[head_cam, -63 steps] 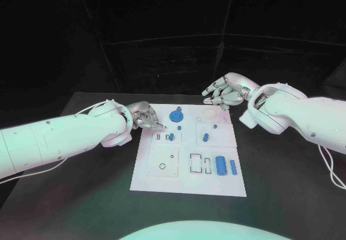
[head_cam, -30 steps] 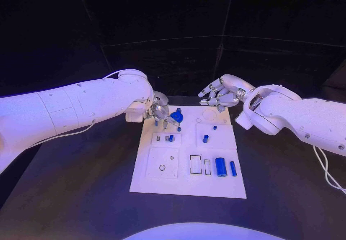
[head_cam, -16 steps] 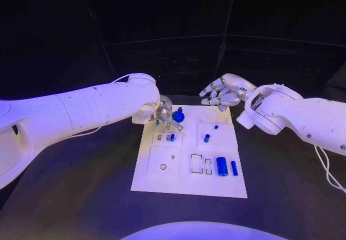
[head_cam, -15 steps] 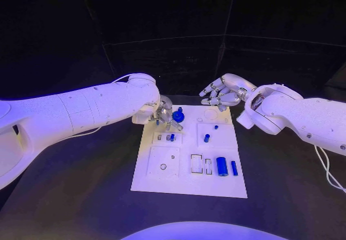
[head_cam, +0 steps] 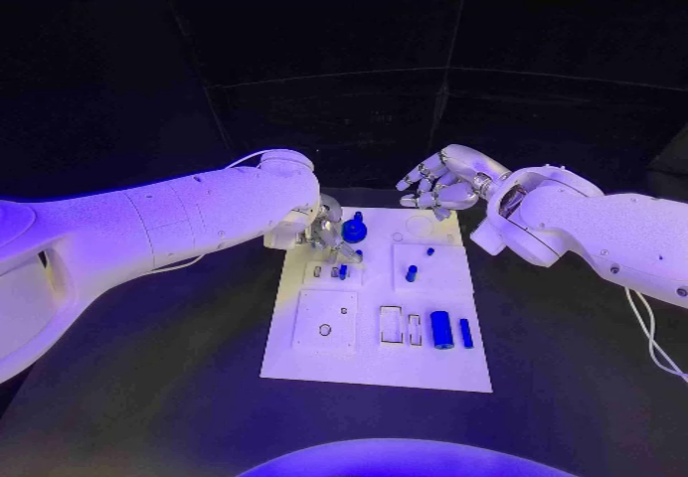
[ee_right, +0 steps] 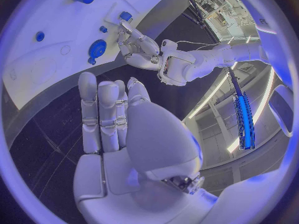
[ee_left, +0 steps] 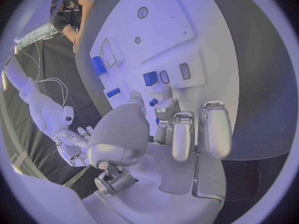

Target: Assemble the parts on the task board

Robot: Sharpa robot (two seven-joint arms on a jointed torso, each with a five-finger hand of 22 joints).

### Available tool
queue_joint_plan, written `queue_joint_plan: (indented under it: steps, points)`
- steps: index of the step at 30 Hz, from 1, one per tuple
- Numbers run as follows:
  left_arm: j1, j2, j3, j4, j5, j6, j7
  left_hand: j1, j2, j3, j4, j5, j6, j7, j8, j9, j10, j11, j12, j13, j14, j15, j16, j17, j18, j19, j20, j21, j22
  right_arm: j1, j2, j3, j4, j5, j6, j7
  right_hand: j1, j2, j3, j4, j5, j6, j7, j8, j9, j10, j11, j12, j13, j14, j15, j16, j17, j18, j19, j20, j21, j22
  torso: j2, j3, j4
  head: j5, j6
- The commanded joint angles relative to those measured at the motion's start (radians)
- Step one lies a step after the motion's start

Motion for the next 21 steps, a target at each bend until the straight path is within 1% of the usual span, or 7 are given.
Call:
queue_joint_plan:
  steps: [1, 5, 10, 14, 16, 17, 21]
  points:
    - [0.0, 0.002, 0.0, -0.003, -0.005, 0.039, -0.002, 0.002, -0.004, -0.005, -0.001, -0.003, 0.002, 0.001, 0.003, 0.001, 0.0, 0.001, -0.002, -0.001, 0.106, -0.008, 0.003, 0.263, -0.019, 0.012, -0.008, 0.003, 0.002, 0.002, 0.0, 0.001, 0.002, -0.002, -0.005, 0.011, 0.004, -0.003, 0.004, 0.0, 0.003, 0.009, -0.001, 0.003, -0.002, 0.0, -0.003, 0.0, -0.001, 0.016, -0.003, -0.001, -0.001, 0.0, -0.003, -0.003, 0.004, 0.0, -0.001, 0.0004, -0.0002, -0.001, -0.003]
    - [-0.002, 0.003, 0.0, -0.005, -0.005, 0.039, 0.002, 0.012, -0.001, -0.005, -0.004, -0.003, 0.001, 0.001, 0.005, 0.003, -0.001, 0.001, -0.001, 0.0, 0.106, -0.008, 0.003, 0.263, -0.019, 0.012, -0.008, 0.003, 0.003, 0.002, 0.001, 0.001, 0.0, -0.002, -0.004, 0.012, 0.004, -0.003, 0.004, 0.0, 0.004, 0.009, -0.001, 0.003, -0.002, 0.0, -0.003, -0.001, -0.001, 0.016, -0.003, -0.001, -0.001, 0.0, -0.003, -0.003, 0.004, 0.0, 0.0, -0.0007, 0.0011, -0.002, -0.003]
    - [-0.004, 0.004, 0.0, -0.001, -0.005, 0.043, 0.013, 0.019, 0.002, -0.005, -0.005, -0.003, 0.001, 0.001, 0.006, 0.004, -0.001, 0.001, 0.0, 0.001, 0.106, -0.008, 0.003, 0.263, -0.019, 0.011, -0.008, 0.003, 0.003, 0.002, 0.004, 0.001, -0.001, -0.002, -0.002, 0.013, 0.005, -0.004, 0.006, 0.002, 0.011, 0.009, -0.001, 0.003, -0.002, 0.0, -0.003, -0.001, -0.002, 0.016, -0.003, -0.001, -0.001, 0.0, -0.003, -0.003, 0.005, 0.001, -0.001, 0.0007, 0.0017, 0.0, -0.004]
    - [-0.006, 0.004, 0.0, 0.003, -0.005, 0.04, 0.022, 0.032, 0.008, -0.002, -0.008, -0.003, 0.002, 0.001, 0.009, 0.006, -0.001, 0.001, 0.001, 0.003, 0.106, -0.008, 0.003, 0.263, -0.019, 0.011, -0.008, 0.003, 0.003, 0.002, 0.006, 0.001, -0.003, -0.002, -0.001, 0.014, 0.008, -0.008, 0.012, 0.005, 0.037, 0.009, -0.001, 0.002, -0.002, -0.002, -0.003, -0.002, -0.003, 0.015, -0.003, 0.0, -0.002, 0.0, -0.004, -0.003, 0.006, 0.003, -0.001, 0.0, 0.0014, 0.0, -0.005]
    - [-0.007, 0.004, 0.0, 0.006, -0.005, 0.04, 0.026, 0.038, 0.011, -0.001, -0.008, -0.003, 0.002, 0.001, 0.01, 0.007, -0.001, 0.001, 0.002, 0.003, 0.106, -0.008, 0.003, 0.263, -0.019, 0.011, -0.008, 0.003, 0.004, 0.002, 0.007, 0.001, -0.004, -0.002, 0.0, 0.014, 0.008, -0.008, 0.013, 0.006, 0.039, 0.009, -0.001, 0.002, -0.002, -0.002, -0.003, -0.002, -0.003, 0.015, -0.003, -0.001, -0.002, 0.0, -0.004, -0.003, 0.006, 0.003, -0.001, 0.0001, 0.0014, 0.001, -0.006]
    - [-0.007, 0.005, 0.0, 0.007, -0.005, 0.04, 0.027, 0.041, 0.012, -0.001, -0.009, -0.003, 0.002, 0.001, 0.011, 0.007, -0.001, 0.001, 0.002, 0.004, 0.106, -0.008, 0.003, 0.263, -0.019, 0.011, -0.008, 0.003, 0.004, 0.002, 0.007, 0.001, -0.004, -0.002, 0.0, 0.014, 0.008, -0.008, 0.013, 0.006, 0.039, 0.009, -0.001, 0.002, -0.002, -0.002, -0.003, -0.002, -0.003, 0.015, -0.003, -0.001, -0.002, 0.0, -0.004, -0.003, 0.006, 0.003, -0.001, 0.0004, 0.0002, 0.002, -0.005]
    - [-0.009, 0.005, 0.0, 0.012, -0.005, 0.041, 0.03, 0.053, 0.017, 0.001, -0.011, -0.003, 0.001, 0.0, 0.013, 0.009, -0.001, 0.001, 0.002, 0.004, 0.106, -0.008, 0.003, 0.263, -0.019, 0.012, -0.008, 0.004, 0.005, 0.002, 0.009, 0.001, -0.006, -0.002, 0.001, 0.015, 0.009, -0.009, 0.014, 0.007, 0.042, 0.009, -0.001, 0.002, -0.002, -0.002, -0.003, -0.002, -0.003, 0.015, -0.003, 0.0, -0.002, 0.0, -0.005, -0.003, 0.006, 0.003, -0.001, 0.0004, 0.0002, 0.002, -0.005]
